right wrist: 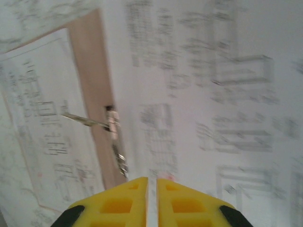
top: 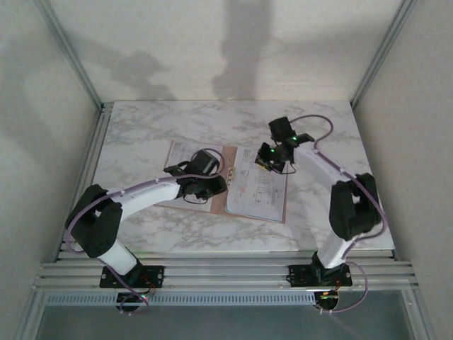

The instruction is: Put the files into the folder

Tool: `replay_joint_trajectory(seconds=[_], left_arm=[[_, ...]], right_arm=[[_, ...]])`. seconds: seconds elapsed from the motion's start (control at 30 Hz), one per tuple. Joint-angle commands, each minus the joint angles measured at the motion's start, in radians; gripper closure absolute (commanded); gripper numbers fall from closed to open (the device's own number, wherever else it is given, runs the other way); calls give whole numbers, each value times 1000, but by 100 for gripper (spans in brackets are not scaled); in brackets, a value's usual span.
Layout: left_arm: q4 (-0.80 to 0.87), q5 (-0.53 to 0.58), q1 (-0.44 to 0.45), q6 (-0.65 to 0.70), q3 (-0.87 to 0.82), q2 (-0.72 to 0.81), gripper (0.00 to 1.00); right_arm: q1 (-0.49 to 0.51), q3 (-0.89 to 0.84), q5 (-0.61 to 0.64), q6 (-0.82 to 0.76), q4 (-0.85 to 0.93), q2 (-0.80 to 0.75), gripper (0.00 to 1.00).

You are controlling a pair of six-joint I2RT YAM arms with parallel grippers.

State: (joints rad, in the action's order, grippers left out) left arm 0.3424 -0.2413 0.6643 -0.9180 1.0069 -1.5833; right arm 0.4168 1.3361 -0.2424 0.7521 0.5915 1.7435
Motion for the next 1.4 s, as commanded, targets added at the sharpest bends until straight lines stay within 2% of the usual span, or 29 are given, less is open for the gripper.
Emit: replay_joint_trajectory(seconds=[0.0,0.27,0.37,0.5,0.73,1.2,1.37], left_arm=[[57,22,-82,18,-65,51,75],[51,27,-277,52,-256,151,83],[47,34,-313,54,-300,179,82],[47,42,-334,53,-324,210,82],[46,44,-342,61,-324,209,82],[44,43,-346,79,-289,163,81],[72,70,-357,103,-275,142,82]], right_arm=[[24,130,-62,-47,-20,119,91],[39,491,-109,-67,116,431,98],[57,579,-123,-81,165,499,100],[74,607,-153,-74,176,535,100],[97,581,-198,-75,176,496,100],[157,279,-239,-21,63,287,100],[162,213,-157,-10,53,200,100]])
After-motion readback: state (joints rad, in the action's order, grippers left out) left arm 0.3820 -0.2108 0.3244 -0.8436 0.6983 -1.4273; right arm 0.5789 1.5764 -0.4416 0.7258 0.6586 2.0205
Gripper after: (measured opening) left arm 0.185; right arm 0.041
